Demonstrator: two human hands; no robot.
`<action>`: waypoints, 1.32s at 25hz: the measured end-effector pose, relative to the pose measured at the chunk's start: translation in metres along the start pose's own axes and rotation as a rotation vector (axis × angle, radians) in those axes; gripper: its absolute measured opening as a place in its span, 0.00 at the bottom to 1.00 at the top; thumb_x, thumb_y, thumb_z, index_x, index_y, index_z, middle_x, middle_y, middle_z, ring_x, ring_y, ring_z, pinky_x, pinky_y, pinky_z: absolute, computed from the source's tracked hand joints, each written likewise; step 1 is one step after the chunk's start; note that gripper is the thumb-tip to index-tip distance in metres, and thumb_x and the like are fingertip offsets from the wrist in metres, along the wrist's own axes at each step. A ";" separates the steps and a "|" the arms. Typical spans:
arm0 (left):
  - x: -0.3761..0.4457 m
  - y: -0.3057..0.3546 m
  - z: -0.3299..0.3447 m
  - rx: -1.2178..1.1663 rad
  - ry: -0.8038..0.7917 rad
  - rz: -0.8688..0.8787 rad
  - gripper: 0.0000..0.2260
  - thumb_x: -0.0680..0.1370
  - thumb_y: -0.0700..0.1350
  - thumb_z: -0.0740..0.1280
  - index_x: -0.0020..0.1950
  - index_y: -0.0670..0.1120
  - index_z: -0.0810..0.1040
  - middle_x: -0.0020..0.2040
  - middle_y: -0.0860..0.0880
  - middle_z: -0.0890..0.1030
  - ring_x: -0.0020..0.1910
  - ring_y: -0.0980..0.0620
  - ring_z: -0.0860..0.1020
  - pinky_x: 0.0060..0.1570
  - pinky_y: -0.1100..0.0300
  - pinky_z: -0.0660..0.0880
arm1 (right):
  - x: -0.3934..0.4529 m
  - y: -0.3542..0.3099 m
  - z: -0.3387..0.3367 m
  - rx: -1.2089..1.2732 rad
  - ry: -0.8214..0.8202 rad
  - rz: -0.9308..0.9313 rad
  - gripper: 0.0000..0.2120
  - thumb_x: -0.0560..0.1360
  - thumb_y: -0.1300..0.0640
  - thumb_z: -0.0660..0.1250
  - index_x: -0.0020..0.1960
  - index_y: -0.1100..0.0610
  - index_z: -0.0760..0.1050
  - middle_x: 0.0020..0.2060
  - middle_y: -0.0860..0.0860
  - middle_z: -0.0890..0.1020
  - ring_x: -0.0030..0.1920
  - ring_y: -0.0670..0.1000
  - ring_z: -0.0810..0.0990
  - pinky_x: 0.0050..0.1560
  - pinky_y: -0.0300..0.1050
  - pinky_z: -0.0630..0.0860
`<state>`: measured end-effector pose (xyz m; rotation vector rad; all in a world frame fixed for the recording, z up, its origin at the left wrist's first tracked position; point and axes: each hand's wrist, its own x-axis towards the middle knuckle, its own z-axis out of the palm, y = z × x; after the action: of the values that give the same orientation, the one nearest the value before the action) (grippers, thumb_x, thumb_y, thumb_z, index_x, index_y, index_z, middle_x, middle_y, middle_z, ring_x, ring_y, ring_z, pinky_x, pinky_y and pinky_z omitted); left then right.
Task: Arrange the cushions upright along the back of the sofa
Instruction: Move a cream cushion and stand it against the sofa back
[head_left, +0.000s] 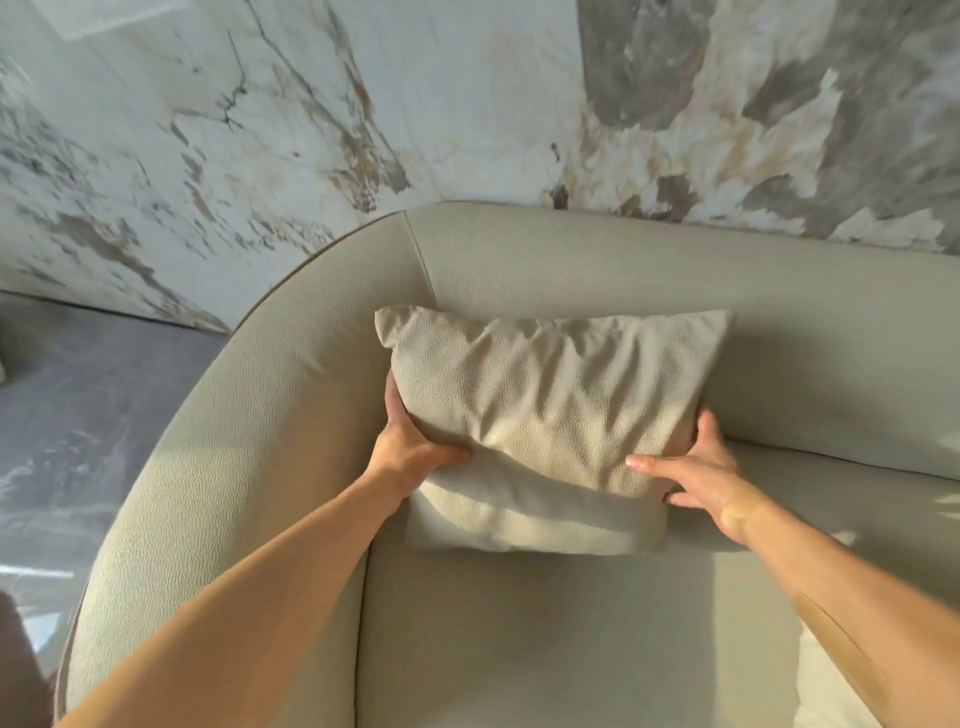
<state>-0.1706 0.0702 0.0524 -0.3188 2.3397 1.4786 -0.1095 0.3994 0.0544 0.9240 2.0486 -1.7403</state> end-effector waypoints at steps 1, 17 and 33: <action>0.011 0.011 -0.001 0.018 0.004 0.021 0.60 0.57 0.44 0.82 0.74 0.67 0.43 0.62 0.54 0.73 0.57 0.48 0.75 0.53 0.56 0.74 | 0.005 -0.005 0.000 0.016 0.022 -0.030 0.52 0.61 0.59 0.82 0.73 0.39 0.53 0.66 0.43 0.73 0.62 0.53 0.75 0.59 0.64 0.75; 0.113 0.008 0.006 0.058 -0.046 -0.031 0.56 0.54 0.47 0.81 0.70 0.67 0.47 0.57 0.53 0.73 0.60 0.40 0.75 0.59 0.39 0.75 | 0.086 -0.005 0.026 -0.024 0.153 -0.150 0.50 0.64 0.64 0.79 0.73 0.49 0.51 0.68 0.49 0.69 0.63 0.55 0.74 0.62 0.64 0.74; 0.079 0.013 -0.011 0.103 0.054 0.054 0.61 0.61 0.52 0.82 0.78 0.61 0.39 0.80 0.52 0.56 0.77 0.50 0.59 0.69 0.54 0.61 | 0.039 -0.022 0.011 -0.424 0.358 -0.281 0.60 0.61 0.46 0.81 0.79 0.48 0.44 0.75 0.57 0.61 0.73 0.59 0.64 0.69 0.53 0.64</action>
<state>-0.2496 0.0657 0.0347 -0.2738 2.4746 1.3833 -0.1549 0.3981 0.0456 0.8893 2.7512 -1.2314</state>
